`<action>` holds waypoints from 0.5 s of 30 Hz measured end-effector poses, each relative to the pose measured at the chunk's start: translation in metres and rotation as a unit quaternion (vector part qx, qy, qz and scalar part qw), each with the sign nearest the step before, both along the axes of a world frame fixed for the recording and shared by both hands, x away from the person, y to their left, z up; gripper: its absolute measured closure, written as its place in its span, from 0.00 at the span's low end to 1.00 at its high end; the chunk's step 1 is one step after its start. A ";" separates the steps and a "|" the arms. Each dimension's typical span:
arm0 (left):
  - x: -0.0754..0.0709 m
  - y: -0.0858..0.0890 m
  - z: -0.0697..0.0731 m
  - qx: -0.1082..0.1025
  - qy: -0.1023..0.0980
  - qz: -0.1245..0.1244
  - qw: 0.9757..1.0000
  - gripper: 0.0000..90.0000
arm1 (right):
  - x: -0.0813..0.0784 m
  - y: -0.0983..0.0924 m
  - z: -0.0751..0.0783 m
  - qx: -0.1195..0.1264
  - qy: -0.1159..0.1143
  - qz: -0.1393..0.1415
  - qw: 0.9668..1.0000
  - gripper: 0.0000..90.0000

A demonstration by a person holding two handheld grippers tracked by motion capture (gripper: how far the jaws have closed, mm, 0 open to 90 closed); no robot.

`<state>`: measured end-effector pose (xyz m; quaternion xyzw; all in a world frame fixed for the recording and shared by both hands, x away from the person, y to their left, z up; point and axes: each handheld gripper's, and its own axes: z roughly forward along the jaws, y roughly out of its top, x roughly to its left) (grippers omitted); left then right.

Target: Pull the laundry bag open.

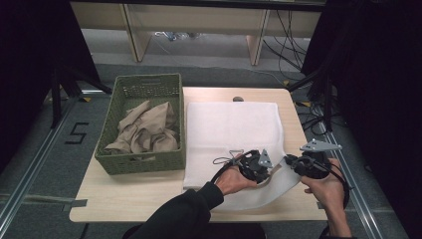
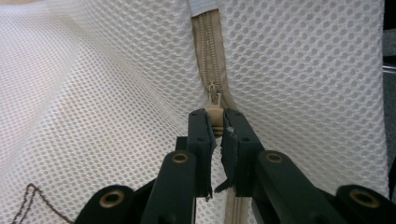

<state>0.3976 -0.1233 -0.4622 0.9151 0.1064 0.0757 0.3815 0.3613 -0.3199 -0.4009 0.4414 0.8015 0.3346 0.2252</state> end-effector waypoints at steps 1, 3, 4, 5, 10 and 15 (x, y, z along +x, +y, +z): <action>-0.001 0.000 -0.001 0.003 -0.005 0.000 1.000 0.90 | -0.001 0.002 -0.001 0.007 0.007 -0.007 1.000 0.95; -0.002 0.002 -0.003 0.010 -0.005 -0.006 1.000 0.90 | 0.001 -0.001 -0.001 -0.008 0.000 0.000 1.000 0.95; -0.003 0.003 -0.007 0.013 0.001 -0.003 1.000 0.90 | 0.002 -0.003 -0.002 -0.007 -0.003 0.000 1.000 0.95; -0.004 0.004 -0.009 0.015 -0.003 -0.002 1.000 0.90 | 0.001 -0.003 -0.003 -0.006 0.003 -0.006 1.000 0.95; -0.007 0.013 -0.014 0.016 0.003 -0.003 1.000 0.90 | 0.003 -0.008 -0.006 -0.015 -0.004 -0.003 1.000 0.95; -0.010 0.020 -0.015 0.009 0.011 0.005 1.000 0.90 | 0.004 -0.007 -0.009 -0.013 0.008 -0.007 1.000 0.95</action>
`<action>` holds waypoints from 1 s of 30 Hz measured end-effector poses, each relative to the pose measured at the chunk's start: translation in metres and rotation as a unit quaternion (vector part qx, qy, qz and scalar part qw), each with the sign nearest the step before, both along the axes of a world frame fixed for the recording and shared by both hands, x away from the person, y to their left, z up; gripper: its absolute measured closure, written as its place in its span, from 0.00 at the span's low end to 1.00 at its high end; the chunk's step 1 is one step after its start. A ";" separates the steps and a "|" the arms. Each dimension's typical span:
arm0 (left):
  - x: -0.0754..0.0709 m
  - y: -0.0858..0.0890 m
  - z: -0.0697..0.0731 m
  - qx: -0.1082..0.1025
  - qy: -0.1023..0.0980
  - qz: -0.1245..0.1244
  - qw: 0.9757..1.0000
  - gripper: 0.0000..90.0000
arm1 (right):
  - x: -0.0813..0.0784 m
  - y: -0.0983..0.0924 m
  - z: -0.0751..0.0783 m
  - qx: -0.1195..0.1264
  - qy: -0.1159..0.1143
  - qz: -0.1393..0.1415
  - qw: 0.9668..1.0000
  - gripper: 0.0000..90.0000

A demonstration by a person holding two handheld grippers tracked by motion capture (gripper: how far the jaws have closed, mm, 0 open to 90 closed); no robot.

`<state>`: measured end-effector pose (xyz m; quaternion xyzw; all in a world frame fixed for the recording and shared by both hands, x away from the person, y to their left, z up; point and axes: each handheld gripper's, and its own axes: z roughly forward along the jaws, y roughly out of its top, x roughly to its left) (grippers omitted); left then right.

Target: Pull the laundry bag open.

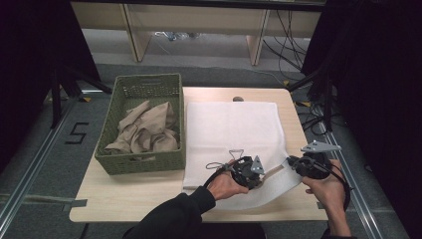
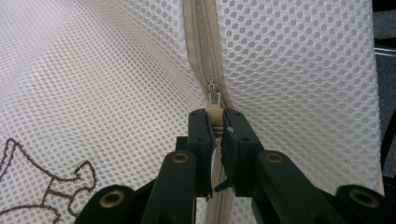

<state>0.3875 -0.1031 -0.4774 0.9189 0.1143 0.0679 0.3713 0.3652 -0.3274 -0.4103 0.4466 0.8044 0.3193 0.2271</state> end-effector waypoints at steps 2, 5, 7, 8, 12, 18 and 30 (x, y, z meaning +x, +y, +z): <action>0.000 0.005 0.000 0.019 -0.007 -0.011 1.000 0.90 | 0.000 0.001 0.000 0.004 0.006 -0.011 1.000 0.95; -0.003 0.010 -0.002 0.018 -0.001 -0.006 1.000 0.90 | -0.001 -0.001 -0.001 0.003 0.014 -0.016 1.000 0.95; -0.004 0.015 -0.002 0.019 -0.001 -0.006 1.000 0.90 | -0.001 -0.002 -0.002 0.008 0.018 -0.023 1.000 0.95; -0.003 0.017 -0.001 0.024 -0.003 -0.008 1.000 0.90 | -0.001 -0.002 -0.004 0.007 0.022 -0.025 0.999 0.95; -0.006 0.021 -0.002 0.028 0.000 -0.007 1.000 0.90 | 0.000 -0.002 -0.005 0.005 0.023 -0.026 0.999 0.95; -0.011 0.032 -0.007 0.039 0.001 -0.008 0.999 0.90 | 0.002 -0.006 -0.008 -0.005 0.021 -0.026 0.999 0.95; -0.016 0.066 -0.004 0.049 0.006 0.002 0.999 0.90 | 0.003 -0.009 -0.015 -0.006 0.035 -0.033 0.999 0.95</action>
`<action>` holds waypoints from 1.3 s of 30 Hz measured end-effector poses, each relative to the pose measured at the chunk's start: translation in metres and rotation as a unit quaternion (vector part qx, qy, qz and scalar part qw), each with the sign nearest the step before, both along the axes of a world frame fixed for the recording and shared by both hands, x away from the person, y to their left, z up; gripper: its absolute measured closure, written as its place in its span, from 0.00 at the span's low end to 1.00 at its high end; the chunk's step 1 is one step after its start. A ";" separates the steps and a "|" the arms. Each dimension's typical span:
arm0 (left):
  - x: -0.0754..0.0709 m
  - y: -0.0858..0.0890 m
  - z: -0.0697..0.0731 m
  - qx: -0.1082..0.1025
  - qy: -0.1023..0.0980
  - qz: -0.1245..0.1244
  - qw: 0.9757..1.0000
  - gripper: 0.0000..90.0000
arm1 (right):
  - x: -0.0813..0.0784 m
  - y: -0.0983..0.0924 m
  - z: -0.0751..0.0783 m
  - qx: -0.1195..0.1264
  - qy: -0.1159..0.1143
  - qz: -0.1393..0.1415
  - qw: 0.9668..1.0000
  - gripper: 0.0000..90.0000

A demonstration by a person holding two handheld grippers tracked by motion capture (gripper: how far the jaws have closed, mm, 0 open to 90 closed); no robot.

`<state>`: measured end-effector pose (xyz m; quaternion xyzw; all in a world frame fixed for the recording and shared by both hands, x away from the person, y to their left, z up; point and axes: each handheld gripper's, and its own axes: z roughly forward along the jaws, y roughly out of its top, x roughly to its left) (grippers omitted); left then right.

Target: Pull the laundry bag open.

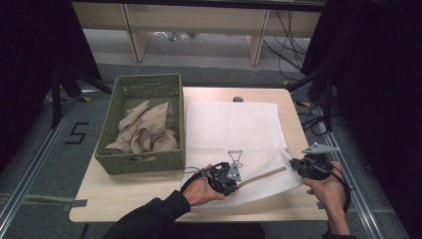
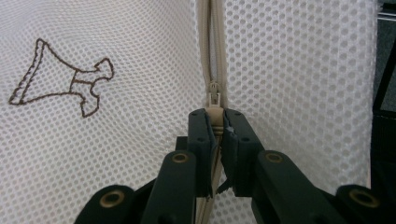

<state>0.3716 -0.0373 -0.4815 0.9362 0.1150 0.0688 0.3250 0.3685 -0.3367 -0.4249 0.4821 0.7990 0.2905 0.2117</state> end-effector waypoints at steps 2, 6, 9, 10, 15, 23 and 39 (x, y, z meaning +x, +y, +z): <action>-0.001 0.005 -0.001 -0.001 0.001 0.007 1.000 0.90 | 0.001 -0.001 -0.002 -0.006 -0.007 0.005 1.000 0.95; -0.002 0.013 -0.001 0.006 0.002 0.006 1.000 0.90 | 0.001 0.000 -0.003 0.001 0.006 -0.001 1.000 0.95; -0.003 0.020 -0.001 0.011 -0.003 0.008 1.000 0.90 | 0.002 -0.001 -0.004 0.002 0.005 -0.001 1.000 0.95; -0.003 0.021 -0.001 0.013 -0.005 0.007 1.000 0.90 | 0.002 -0.001 -0.005 0.002 0.005 -0.002 1.000 0.95; -0.004 0.030 0.000 0.014 -0.008 0.012 1.000 0.90 | 0.003 -0.003 -0.006 0.002 0.010 -0.001 1.000 0.95; -0.007 0.042 -0.002 0.021 -0.015 0.017 1.000 0.90 | 0.004 -0.005 -0.009 -0.005 0.002 0.000 1.000 0.95; -0.016 0.089 -0.004 0.038 -0.019 0.040 0.998 0.90 | 0.006 -0.007 -0.012 -0.001 0.012 -0.013 1.000 0.95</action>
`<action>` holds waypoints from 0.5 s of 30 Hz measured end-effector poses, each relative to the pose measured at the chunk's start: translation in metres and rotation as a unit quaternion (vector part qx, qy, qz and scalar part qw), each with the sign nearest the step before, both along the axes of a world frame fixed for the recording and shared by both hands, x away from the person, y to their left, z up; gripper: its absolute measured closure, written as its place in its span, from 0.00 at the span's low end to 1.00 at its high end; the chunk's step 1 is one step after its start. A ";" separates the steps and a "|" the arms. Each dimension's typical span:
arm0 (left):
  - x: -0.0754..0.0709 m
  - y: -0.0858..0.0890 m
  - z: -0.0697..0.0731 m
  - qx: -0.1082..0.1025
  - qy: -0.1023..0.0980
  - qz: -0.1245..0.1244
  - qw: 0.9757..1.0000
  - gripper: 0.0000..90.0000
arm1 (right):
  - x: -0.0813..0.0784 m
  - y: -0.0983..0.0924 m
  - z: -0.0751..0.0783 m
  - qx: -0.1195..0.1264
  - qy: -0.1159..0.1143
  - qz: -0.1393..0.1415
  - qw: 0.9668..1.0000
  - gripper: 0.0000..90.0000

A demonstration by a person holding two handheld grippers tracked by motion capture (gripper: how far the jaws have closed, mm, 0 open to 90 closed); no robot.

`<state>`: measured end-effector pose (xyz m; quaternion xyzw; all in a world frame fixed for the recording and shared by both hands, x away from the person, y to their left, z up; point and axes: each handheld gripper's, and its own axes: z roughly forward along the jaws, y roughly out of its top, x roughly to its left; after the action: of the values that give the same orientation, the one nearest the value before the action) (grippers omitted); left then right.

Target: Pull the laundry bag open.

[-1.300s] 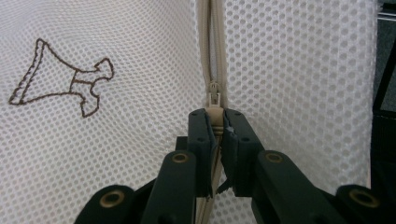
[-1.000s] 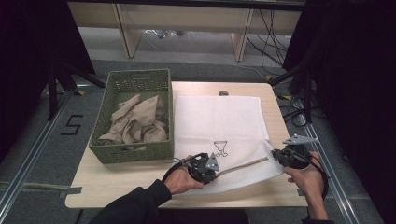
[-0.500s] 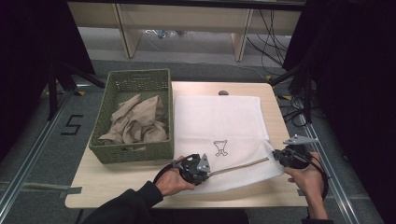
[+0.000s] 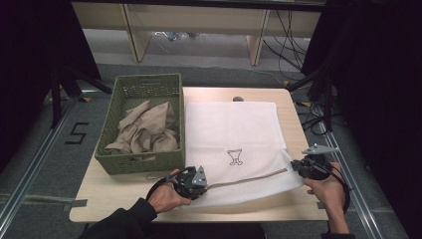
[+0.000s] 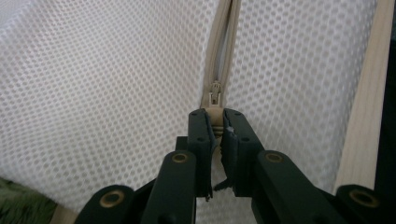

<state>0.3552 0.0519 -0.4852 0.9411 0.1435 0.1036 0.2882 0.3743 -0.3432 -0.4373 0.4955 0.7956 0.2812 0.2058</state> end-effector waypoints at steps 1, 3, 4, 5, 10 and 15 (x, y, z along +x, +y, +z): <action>0.001 0.005 0.001 0.004 0.002 0.003 1.000 0.90 | 0.000 -0.001 0.001 -0.003 0.005 0.003 1.000 0.95; 0.000 0.010 0.002 0.002 0.001 0.010 1.000 0.90 | 0.000 -0.001 -0.001 -0.005 0.002 0.002 1.000 0.95; 0.000 0.012 0.002 0.005 0.001 0.009 1.000 0.90 | 0.000 -0.001 -0.001 -0.005 0.002 0.002 1.000 0.95; 0.000 0.015 0.002 0.008 -0.001 0.011 1.000 0.90 | 0.000 -0.001 -0.001 -0.004 0.002 0.001 1.000 0.95; -0.001 0.026 0.004 0.014 -0.003 0.017 1.000 0.90 | 0.001 -0.002 -0.003 -0.010 -0.003 0.001 1.000 0.95; -0.002 0.034 0.003 0.016 -0.002 0.023 1.000 0.90 | 0.001 -0.001 -0.002 -0.005 0.004 0.002 1.000 0.95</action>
<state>0.3536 0.0861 -0.4822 0.9417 0.1630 0.1146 0.2710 0.3755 -0.3442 -0.4391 0.4941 0.7988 0.2755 0.2045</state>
